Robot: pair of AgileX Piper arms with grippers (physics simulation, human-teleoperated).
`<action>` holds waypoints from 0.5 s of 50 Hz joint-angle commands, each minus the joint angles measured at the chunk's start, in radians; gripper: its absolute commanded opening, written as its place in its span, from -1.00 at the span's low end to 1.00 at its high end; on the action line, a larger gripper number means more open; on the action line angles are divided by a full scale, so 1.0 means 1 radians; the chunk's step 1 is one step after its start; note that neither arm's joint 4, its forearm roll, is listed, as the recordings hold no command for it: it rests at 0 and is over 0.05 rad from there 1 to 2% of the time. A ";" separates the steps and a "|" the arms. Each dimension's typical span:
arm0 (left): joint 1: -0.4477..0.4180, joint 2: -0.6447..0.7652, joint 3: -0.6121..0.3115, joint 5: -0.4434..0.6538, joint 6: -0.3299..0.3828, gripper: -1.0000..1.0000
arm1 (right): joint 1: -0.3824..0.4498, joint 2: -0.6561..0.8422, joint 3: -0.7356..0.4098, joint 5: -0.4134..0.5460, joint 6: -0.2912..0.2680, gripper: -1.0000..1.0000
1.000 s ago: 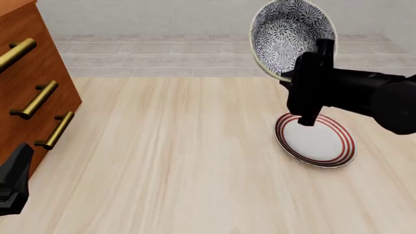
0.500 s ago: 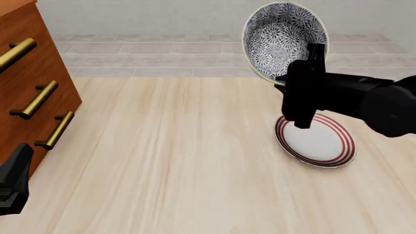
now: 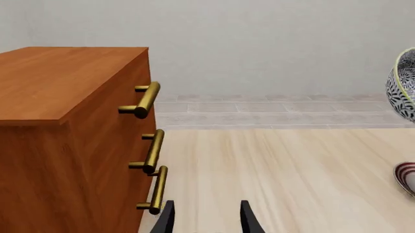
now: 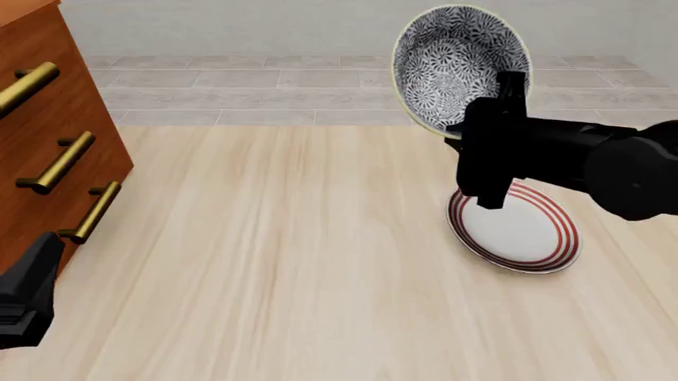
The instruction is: Put the bowl on top of the cabinet.
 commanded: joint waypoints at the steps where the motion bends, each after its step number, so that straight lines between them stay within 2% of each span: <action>1: -0.053 0.027 -0.097 0.090 -0.030 1.00 | 0.001 -0.005 -0.014 0.007 0.003 -1.00; 4: -0.098 0.085 -0.156 0.121 -0.047 1.00 | 0.001 -0.005 -0.014 0.007 0.003 -1.00; 6: -0.107 0.041 -0.184 0.152 -0.029 1.00 | 0.001 -0.005 -0.014 0.007 0.003 -1.00; 7: -0.133 0.104 -0.229 0.167 -0.039 1.00 | 0.001 -0.005 -0.014 0.007 0.003 -1.00; 8: -0.143 0.102 -0.269 0.193 -0.077 1.00 | 0.001 -0.005 -0.014 0.007 0.003 -1.00; 13: -0.203 0.148 -0.359 0.228 -0.064 1.00 | 0.001 -0.005 -0.014 0.007 0.003 -1.00; 15: -0.201 0.194 -0.397 0.242 -0.079 1.00 | 0.001 -0.005 -0.014 0.007 0.003 -1.00; 16: -0.233 0.204 -0.425 0.249 -0.087 1.00 | 0.001 -0.005 -0.014 0.007 0.003 -1.00; 21: -0.262 0.272 -0.492 0.280 -0.122 1.00 | 0.001 -0.005 -0.014 0.007 0.003 -1.00; 23: -0.262 0.315 -0.510 0.286 -0.106 1.00 | 0.001 -0.005 -0.014 0.007 0.003 -1.00; 25: -0.288 0.336 -0.536 0.289 -0.135 1.00 | 0.001 -0.005 -0.014 0.007 0.003 -1.00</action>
